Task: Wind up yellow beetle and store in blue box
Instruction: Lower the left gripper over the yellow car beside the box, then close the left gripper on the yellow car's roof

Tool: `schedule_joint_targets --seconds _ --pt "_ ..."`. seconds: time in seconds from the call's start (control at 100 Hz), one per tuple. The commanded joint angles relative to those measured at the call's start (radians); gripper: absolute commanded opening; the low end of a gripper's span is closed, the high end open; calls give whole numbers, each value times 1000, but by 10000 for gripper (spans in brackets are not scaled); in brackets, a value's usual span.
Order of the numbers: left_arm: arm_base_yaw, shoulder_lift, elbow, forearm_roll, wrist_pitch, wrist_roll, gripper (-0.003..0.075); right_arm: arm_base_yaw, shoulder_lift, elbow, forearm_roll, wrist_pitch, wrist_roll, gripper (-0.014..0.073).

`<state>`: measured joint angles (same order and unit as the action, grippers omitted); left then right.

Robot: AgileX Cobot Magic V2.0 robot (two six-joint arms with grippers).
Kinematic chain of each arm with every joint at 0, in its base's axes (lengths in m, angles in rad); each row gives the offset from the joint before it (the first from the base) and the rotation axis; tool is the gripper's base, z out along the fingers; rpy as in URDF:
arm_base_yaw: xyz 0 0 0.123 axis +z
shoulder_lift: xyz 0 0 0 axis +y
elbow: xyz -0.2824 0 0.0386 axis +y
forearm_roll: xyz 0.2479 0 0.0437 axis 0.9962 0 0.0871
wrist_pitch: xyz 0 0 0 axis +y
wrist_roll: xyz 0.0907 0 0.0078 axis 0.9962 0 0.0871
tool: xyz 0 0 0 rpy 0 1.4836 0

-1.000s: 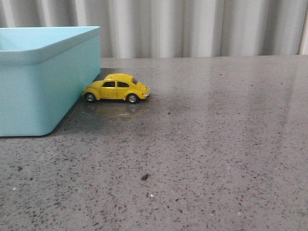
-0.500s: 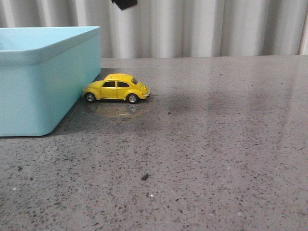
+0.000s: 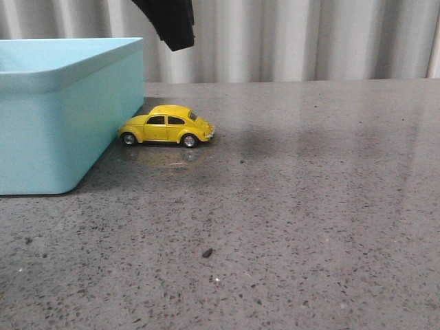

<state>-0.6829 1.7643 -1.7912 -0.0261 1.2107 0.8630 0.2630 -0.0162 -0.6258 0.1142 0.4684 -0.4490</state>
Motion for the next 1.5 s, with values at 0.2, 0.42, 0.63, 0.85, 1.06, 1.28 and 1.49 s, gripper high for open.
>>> schedule_joint_targets --seconds 0.2,0.42,0.63,0.85,1.06,1.28,1.49 --pt "44 5 -30 -45 -21 -9 398 -1 -8 13 -5 -58 -9 -62" --pt "80 38 -30 -86 -21 -9 398 -1 -8 13 -3 -58 -9 -62" --pt "85 67 -30 -89 -13 -8 398 -1 -8 13 -3 -58 -9 -62" --pt "87 98 -30 -86 -16 -5 398 -1 -8 13 -3 -45 -9 -62" --pt "108 111 -30 -82 -34 -5 398 -1 -8 13 -3 -39 -9 -62" --pt "146 111 -30 -98 -35 -5 398 -1 -8 13 -3 -37 -9 -62" --pt "150 117 -30 -141 -35 91 398 -1 -8 13 -3 -37 -9 -62"
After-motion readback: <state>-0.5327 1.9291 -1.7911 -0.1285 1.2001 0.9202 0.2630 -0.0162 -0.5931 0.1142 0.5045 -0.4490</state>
